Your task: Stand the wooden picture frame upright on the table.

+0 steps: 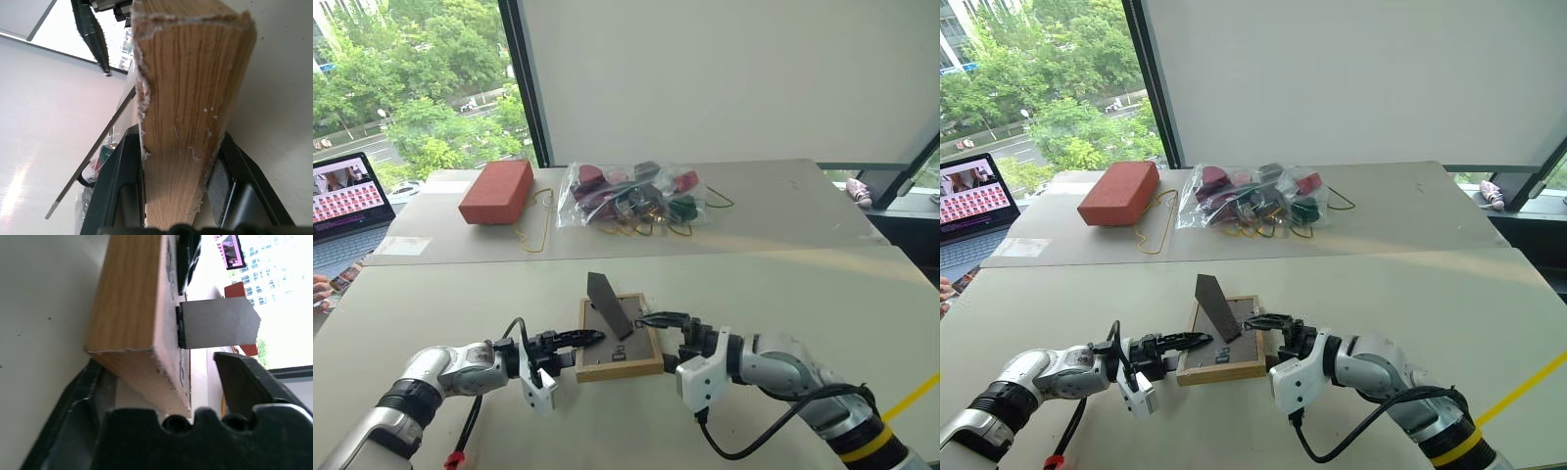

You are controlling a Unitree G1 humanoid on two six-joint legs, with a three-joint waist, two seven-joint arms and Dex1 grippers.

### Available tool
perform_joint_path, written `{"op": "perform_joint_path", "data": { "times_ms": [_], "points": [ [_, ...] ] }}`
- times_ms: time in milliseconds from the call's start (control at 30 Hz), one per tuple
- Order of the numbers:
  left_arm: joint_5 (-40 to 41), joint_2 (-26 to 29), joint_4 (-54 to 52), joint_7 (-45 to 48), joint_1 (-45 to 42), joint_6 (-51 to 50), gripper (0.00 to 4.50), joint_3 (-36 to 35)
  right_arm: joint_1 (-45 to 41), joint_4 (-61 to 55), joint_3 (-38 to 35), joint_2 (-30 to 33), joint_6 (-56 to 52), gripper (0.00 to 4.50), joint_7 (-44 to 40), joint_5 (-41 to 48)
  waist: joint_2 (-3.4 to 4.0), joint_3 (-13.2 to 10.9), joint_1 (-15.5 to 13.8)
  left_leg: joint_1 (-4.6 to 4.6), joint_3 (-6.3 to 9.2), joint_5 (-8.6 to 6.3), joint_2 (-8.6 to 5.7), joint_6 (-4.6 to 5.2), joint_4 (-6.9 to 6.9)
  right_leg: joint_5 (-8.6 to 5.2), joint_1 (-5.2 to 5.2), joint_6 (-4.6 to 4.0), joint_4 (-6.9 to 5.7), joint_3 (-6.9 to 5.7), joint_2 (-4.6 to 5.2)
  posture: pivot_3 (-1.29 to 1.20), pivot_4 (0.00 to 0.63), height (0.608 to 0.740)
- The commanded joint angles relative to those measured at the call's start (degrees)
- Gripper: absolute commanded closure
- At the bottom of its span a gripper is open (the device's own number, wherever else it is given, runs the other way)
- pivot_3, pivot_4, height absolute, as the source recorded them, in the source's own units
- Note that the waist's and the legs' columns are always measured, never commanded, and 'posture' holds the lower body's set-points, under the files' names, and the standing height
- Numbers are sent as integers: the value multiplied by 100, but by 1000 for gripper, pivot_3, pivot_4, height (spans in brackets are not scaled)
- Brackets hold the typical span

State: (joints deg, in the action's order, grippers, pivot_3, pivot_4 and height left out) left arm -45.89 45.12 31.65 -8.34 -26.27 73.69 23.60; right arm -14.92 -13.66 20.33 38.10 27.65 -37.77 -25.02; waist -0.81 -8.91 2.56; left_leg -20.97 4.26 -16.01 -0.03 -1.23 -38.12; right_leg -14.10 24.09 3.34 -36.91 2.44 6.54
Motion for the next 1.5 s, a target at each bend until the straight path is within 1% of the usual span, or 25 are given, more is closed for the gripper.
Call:
{"op": "perform_joint_path", "data": {
  "times_ms": [33, 67, 133, 233, 300, 333, 400, 433, 467, 533, 600, 667, 700, 733, 800, 867, 933, 1067, 1200, 1333, 1433, 1500],
  "points": [
    [81, 11, 78, 260, 87, -43, 3371, 50, -19, -270, -68, -133, 200, 2306, 192, 50, 0, 0, 2, 0, 0, 0, 0, 0, 0, 0, 0, 0, 0, 0, 0, 0, 150, 740],
    [111, 7, 75, 290, 90, -43, 3371, 47, -4, -288, -72, -165, 170, 2742, 177, 76, 0, 0, 5, 0, 0, 0, 0, 0, 0, 0, 0, 0, 0, 0, 0, 0, 150, 740],
    [232, -11, 97, 363, 99, -72, 3371, 38, 0, -318, -71, -201, 140, 3131, 168, 68, -1, 0, -4, 4, 0, 0, 0, 0, 0, 0, -4, 0, -2, 1, 0, 0, 150, 740],
    [481, -47, 128, 510, 98, -110, 3371, 37, -28, -331, -66, -223, 137, 3154, 158, 29, -1, 0, -3, 3, 2, 0, 0, 0, 0, 0, -5, 0, -1, -1, 0, 0, 150, 740],
    [776, -64, 115, 658, 101, -138, 2365, 17, -72, -323, -93, -255, 84, 3158, 143, 84, -1, 0, -3, 3, 2, 0, 0, 0, 0, 0, -4, 0, -2, -1, 0, 0, 150, 740],
    [899, -70, 98, 742, 113, -187, 2089, -1, -87, -320, -104, -264, 53, 3158, 120, 129, -1, 0, 1, 5, 2, 0, 0, 0, 0, 0, -5, 0, -3, -1, 0, 0, 150, 740],
    [1334, -51, 5, 924, 191, -376, 1194, -115, -141, -343, -196, -301, -119, 3158, 37, 335, -1, 0, 6, 5, 2, 0, 0, 0, 0, 0, -4, 0, -4, -1, 0, 0, 150, 740],
    [1558, -30, -74, 1018, 248, -458, 1005, -176, -168, -364, -241, -302, -216, 3158, -33, 448, -1, 0, 10, 4, 2, 0, 0, 0, 0, 0, -4, 0, -3, -1, 0, 0, 150, 740],
    [2236, 45, -334, 1199, 446, -721, 667, -269, -267, -439, -382, -318, -563, 3158, -190, 802, -1, 0, 12, 4, 2, 0, 0, 0, 0, 0, -3, 0, -4, -1, 0, 0, 150, 740],
    [3309, 168, -959, 1488, 839, -1308, 667, -507, -487, -580, -658, -323, -1344, 3158, -504, 1496, -2, -3, 46, 1, 1, 0, 1, 0, 0, 0, 5, -1, -7, 1, -1, 0, 150, 740],
    [3888, 255, -1621, 1716, 1245, -1885, 667, -777, -794, -719, -916, -230, -2140, 3158, -864, 2179, -9, -9, 33, -6, 10, 0, 7, 0, -6, 1, 8, -2, -15, 0, -3, 0, 150, 740],
    [4339, 291, -2363, 1904, 1723, -2579, 667, -1035, -1337, -779, -1267, -177, -3306, 3158, -1176, 3046, -9, -10, 6, -10, 13, -1, 6, 1, -9, 1, 4, -2, -16, -1, -2, 0, 150, 740],
    [4497, 261, -2786, 1934, 2010, -2932, 667, -1144, -1883, -638, -1478, -145, -4287, 3158, -1337, 3591, -8, -10, 15, -11, 12, -1, 6, 2, -10, 1, 6, -3, -15, -1, -2, 0, 150, 740],
    [4587, 220, -3103, 1979, 2217, -3201, 667, -1240, -2266, -542, -1614, -108, -4985, 3158, -1437, 3969, -3, -14, 34, -12, 10, -2, 6, 4, -10, 1, 8, -2, -17, 2, -2, 0, 150, 740],
    [4600, 117, -3559, 2098, 2484, -3548, 667, -1353, -2888, -299, -1840, -123, -6501, 3158, -1386, 4600, 0, -16, 33, -14, 10, -2, 6, 4, -12, 1, 9, -3, -19, 4, -1, 0, 150, 740],
    [4708, -58, -3885, 2181, 2655, -3974, 667, -1438, -3338, 23, -1978, -168, -7357, 3158, -1384, 5015, -1, -15, -14, -13, 18, -4, 9, 7, -9, 1, 8, -5, -18, -7, -6, 0, 150, 740],
    [4772, -215, -4129, 2291, 2769, -4237, 667, -1493, -3745, 418, -1959, -135, -8121, 3158, -1576, 5352, -1, -15, -46, -14, 25, -6, 11, 10, -5, 1, 5, -6, -15, -13, -8, 0, 150, 740],
    [4801, -432, -4367, 2482, 2872, -4584, 667, -1672, -4170, 1128, -1756, -105, -9169, 3158, -1925, 5778, -1, -15, -38, -23, 18, -6, 7, 10, -7, 1, 9, -6, -16, -7, -5, 0, 150, 740],
    [4799, -595, -4559, 2681, 2935, -4755, 667, -1835, -4177, 1752, -1435, -141, -9140, 3158, -1992, 5570, -1, -15, -14, -25, 18, -7, 7, 11, -6, 1, 13, -6, -17, -8, -6, 0, 150, 740],
    [4748, -741, -4634, 2827, 2962, -4841, 667, -1942, -4019, 2009, -1158, -93, -9120, 3158, -2179, 5538, -1, -15, -1, -28, 17, -6, 7, 11, -6, 1, 16, -6, -17, -7, -6, 0, 150, 740],
    [4708, -832, -4675, 2909, 2971, -4884, 667, -2002, -4001, 2163, -1087, -113, -9097, 3158, -2222, 5492, -1, -15, 7, -28, 17, -6, 7, 11, -6, 1, 16, -6, -17, -6, -5, 0, 150, 740],
    [4668, -894, -4683, 2954, 2975, -4893, 566, -2015, -4002, 2337, -1091, -172, -9123, 2182, -2195, 5465, -1, -15, 9, -26, 16, -7, 7, 11, -6, 1, 15, -6, -16, -7, -6, 0, 150, 740]
  ]
}}
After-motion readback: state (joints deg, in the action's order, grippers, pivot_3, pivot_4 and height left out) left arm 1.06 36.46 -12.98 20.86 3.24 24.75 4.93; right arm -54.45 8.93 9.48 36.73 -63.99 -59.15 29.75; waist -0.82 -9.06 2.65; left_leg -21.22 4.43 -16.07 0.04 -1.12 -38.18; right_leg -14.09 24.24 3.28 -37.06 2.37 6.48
